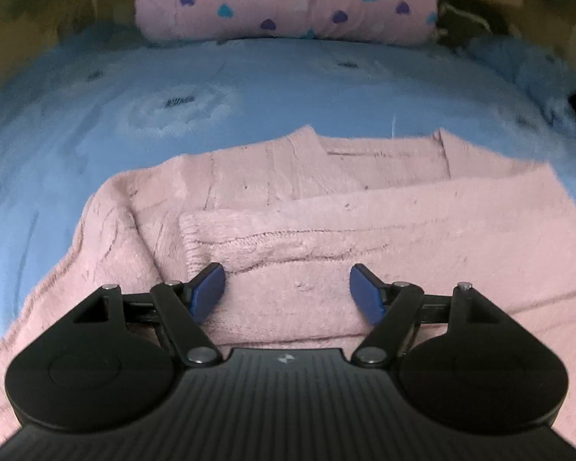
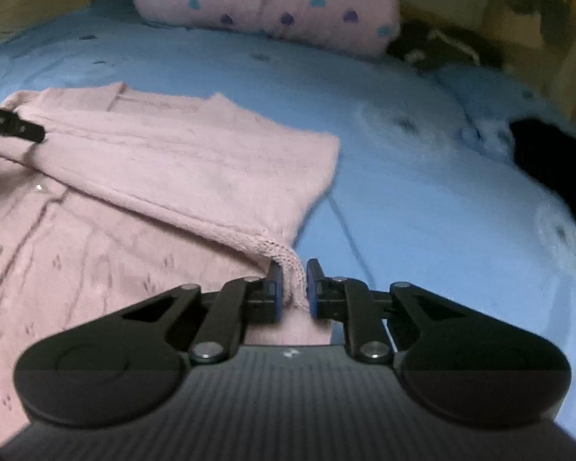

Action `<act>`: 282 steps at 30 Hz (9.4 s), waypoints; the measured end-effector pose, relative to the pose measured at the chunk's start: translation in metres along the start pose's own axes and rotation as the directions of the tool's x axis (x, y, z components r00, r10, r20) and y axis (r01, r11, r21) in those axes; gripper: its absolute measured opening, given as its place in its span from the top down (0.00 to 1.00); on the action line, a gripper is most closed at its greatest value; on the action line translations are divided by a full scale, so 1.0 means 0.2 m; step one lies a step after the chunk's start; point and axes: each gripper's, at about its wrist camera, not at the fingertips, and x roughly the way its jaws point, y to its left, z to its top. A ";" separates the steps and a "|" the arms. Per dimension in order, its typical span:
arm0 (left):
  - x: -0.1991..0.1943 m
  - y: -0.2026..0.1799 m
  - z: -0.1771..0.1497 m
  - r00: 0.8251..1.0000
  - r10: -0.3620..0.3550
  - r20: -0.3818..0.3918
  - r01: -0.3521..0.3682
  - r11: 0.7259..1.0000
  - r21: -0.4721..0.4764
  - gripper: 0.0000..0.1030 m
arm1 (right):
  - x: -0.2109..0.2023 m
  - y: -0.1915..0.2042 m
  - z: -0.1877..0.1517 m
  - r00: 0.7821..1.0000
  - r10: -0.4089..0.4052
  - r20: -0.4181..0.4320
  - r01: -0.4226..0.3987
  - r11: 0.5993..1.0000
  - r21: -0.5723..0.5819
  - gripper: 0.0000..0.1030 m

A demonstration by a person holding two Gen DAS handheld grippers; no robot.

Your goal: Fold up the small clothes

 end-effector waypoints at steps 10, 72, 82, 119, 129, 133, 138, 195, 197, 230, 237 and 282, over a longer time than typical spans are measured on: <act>-0.11 0.06 0.02 1.000 -0.018 0.012 0.018 0.999 -0.034 0.23 | -0.15 -0.01 0.06 0.994 0.098 0.050 -0.100 0.995 0.032 0.76; -0.76 1.02 -0.44 0.992 0.032 -0.119 -0.089 0.852 -0.515 0.86 | -0.11 -0.06 -0.05 0.954 0.203 0.222 -0.247 0.950 0.193 0.42; -0.99 0.88 -0.23 0.998 -0.046 0.035 0.058 0.859 -0.508 0.87 | -0.14 -0.07 -0.04 0.945 0.210 0.252 -0.260 0.947 0.188 0.42; -0.21 -0.28 0.39 0.968 -0.236 -0.084 0.220 0.961 -0.167 0.36 | -0.12 -0.05 -0.03 0.948 0.204 0.244 -0.241 0.961 0.132 0.42; -0.36 -0.09 0.29 0.991 -0.111 -0.075 0.100 0.986 -0.133 0.29 | -0.13 0.01 -0.05 0.953 0.208 0.222 -0.232 0.969 0.087 0.42; -0.35 0.01 0.24 0.998 -0.005 -0.069 -0.002 0.995 -0.101 0.28 | -0.14 0.01 -0.03 0.953 0.220 0.210 -0.247 0.962 0.113 0.42; -0.30 0.11 0.18 0.998 0.035 -0.058 -0.040 0.995 -0.096 0.26 | -0.18 0.06 0.04 0.940 0.273 0.204 -0.305 0.941 0.148 0.42; -0.06 0.33 0.07 0.992 0.016 -0.123 -0.039 0.982 -0.187 0.20 | 0.04 -0.09 0.32 1.000 -0.014 -0.010 0.009 0.914 -0.406 0.41; -0.07 0.32 0.07 0.992 0.019 -0.121 -0.041 0.983 -0.181 0.20 | 0.02 -0.19 0.38 0.996 0.089 -0.033 -0.093 0.984 -0.154 0.41; -0.07 0.31 0.08 0.993 0.017 -0.115 -0.038 0.982 -0.185 0.20 | 0.14 0.10 0.62 0.965 0.264 -0.010 -0.261 0.946 -0.194 0.86; -0.06 0.33 0.08 0.993 0.008 -0.118 -0.031 0.980 -0.197 0.20 | 0.23 0.01 0.41 0.958 0.275 -0.078 -0.282 0.954 -0.099 0.76; 0.13 0.19 0.16 0.997 0.036 -0.064 -0.041 0.995 -0.085 0.10 | 0.42 -0.09 0.38 0.989 0.115 0.095 -0.132 0.973 0.190 0.85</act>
